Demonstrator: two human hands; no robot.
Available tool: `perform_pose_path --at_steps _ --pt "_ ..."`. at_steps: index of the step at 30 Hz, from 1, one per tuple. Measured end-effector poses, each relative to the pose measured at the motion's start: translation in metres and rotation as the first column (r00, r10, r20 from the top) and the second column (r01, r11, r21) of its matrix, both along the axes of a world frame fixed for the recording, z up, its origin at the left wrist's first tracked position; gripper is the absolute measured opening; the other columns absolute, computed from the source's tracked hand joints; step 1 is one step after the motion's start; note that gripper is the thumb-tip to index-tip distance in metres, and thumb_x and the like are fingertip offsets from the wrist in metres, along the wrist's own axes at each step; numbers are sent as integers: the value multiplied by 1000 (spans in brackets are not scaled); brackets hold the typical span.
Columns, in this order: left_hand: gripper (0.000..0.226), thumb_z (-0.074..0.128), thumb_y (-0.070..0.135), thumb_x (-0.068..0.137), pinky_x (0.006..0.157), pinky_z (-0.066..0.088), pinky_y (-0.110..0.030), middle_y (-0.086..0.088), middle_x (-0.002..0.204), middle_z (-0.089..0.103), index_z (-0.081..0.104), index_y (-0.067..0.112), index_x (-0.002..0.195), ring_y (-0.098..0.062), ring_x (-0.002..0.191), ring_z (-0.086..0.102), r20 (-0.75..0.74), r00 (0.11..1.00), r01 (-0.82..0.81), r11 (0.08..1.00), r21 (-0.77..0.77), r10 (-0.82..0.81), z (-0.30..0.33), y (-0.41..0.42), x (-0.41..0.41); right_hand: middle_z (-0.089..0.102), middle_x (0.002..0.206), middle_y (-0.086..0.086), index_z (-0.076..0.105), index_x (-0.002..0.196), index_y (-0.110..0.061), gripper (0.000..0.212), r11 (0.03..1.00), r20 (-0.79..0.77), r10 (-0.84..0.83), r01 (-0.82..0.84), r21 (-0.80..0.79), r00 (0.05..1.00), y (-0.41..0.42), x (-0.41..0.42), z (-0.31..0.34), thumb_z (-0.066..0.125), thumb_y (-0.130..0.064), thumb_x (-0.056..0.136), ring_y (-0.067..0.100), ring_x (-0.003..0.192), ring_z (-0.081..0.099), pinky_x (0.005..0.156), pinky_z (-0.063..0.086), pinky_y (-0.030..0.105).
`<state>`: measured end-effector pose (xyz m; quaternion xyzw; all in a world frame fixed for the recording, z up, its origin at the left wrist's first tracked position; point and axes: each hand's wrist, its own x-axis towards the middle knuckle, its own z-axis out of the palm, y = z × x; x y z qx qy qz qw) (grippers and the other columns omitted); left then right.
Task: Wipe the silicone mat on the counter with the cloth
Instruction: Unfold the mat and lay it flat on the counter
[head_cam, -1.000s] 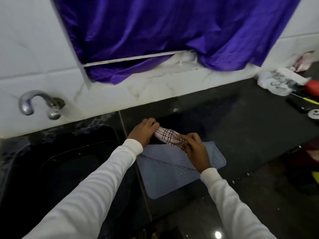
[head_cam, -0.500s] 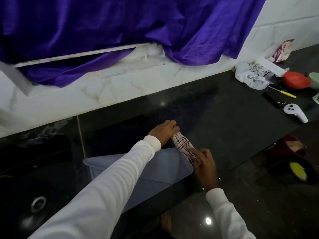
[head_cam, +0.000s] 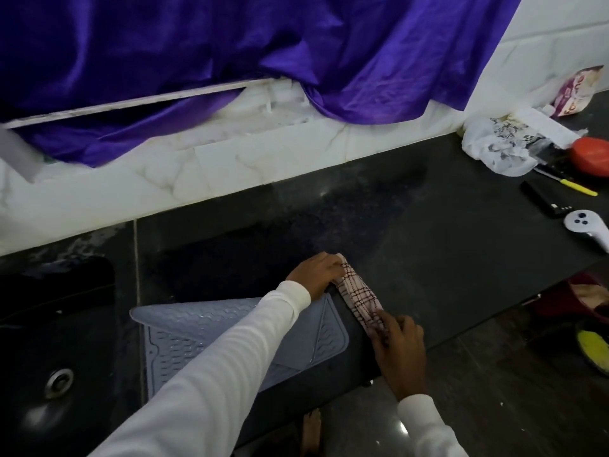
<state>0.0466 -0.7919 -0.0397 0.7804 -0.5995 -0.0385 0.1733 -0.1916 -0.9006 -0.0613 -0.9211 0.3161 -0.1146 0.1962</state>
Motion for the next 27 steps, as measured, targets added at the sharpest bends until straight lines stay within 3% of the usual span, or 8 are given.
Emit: perform_pose_path --at_steps 5,8,11,14,17,19,23,27 --pt "37 64 -1 81 86 54 -39 -4 127 58 67 16 114 -25 114 56 -66 947 -318 946 -67 314 2 69 5 56 115 7 63 115 -19 36 989 9 69 -67 -131 998 8 29 15 71 -27 81 25 102 49 81 45 38" --pt "32 65 0 81 82 54 -34 -2 121 63 69 17 108 -23 107 60 -69 856 -518 845 -136 513 5 134 15 61 115 4 63 115 -19 27 977 -74 206 -210 -41 976 28 58 27 60 -28 90 22 103 56 87 46 35" --pt "34 64 -3 76 84 53 -39 -7 112 66 69 15 104 -30 97 62 -133 594 -804 579 -135 793 -2 217 25 63 95 -7 60 100 -25 16 942 -103 312 -294 162 944 46 76 28 50 -36 95 13 89 60 80 45 26" --pt "47 59 -4 67 86 48 -48 -14 117 62 67 14 110 -42 99 58 -145 323 -944 330 26 935 -12 280 23 56 78 -9 53 85 -22 12 889 -2 283 -261 377 959 49 88 11 55 -33 91 11 74 57 65 43 25" --pt "53 65 0 71 97 39 -50 -9 131 57 65 18 120 -39 115 50 -20 285 -945 284 159 958 -17 310 11 55 71 7 45 78 -14 17 746 108 152 -185 640 983 48 101 9 61 -15 84 20 60 56 54 48 38" --pt "49 69 4 70 98 39 -49 -6 127 61 68 21 116 -37 116 50 -21 305 -944 305 126 952 -24 322 10 58 81 21 43 96 -11 24 557 117 -31 -80 827 993 48 107 13 62 -1 85 32 64 61 55 54 43" --pt "31 58 29 75 92 49 -39 3 112 65 68 32 104 -24 102 59 -267 165 -972 203 122 949 -20 326 19 66 93 19 53 109 -6 17 302 102 -129 -59 951 986 46 122 37 56 -6 92 32 73 66 56 57 38" --pt "38 57 -7 80 85 54 -36 -1 98 68 68 29 86 -21 90 65 -525 119 -990 142 3 843 -17 319 24 69 99 16 63 108 -4 17 155 76 -161 -50 987 984 42 147 52 53 -7 95 25 83 68 59 57 29"
